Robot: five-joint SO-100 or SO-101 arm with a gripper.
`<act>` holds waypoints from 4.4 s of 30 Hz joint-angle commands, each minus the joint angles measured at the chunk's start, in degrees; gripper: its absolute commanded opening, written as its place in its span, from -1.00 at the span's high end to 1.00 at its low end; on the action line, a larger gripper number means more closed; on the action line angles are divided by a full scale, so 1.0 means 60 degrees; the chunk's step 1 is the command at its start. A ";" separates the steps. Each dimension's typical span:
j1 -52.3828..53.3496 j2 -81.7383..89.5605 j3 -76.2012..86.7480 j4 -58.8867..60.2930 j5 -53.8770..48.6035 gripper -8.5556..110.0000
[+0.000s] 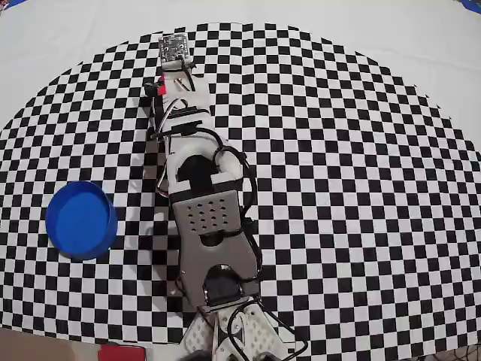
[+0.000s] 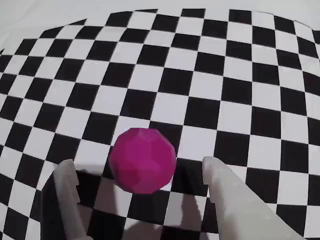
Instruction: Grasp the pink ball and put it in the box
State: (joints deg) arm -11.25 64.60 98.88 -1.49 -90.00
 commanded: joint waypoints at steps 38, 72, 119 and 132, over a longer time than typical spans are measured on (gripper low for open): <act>0.0073 -0.1289 -0.1978 0.0308 -0.0073 0.36; 0.0073 -0.1787 -0.2490 0.0337 -0.0073 0.36; 0.0044 -0.2036 -0.2754 0.0352 -0.0073 0.36; 0.0029 -0.2051 -0.2827 0.0352 -0.0073 0.36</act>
State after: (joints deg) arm -11.25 51.94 84.38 0.44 -90.00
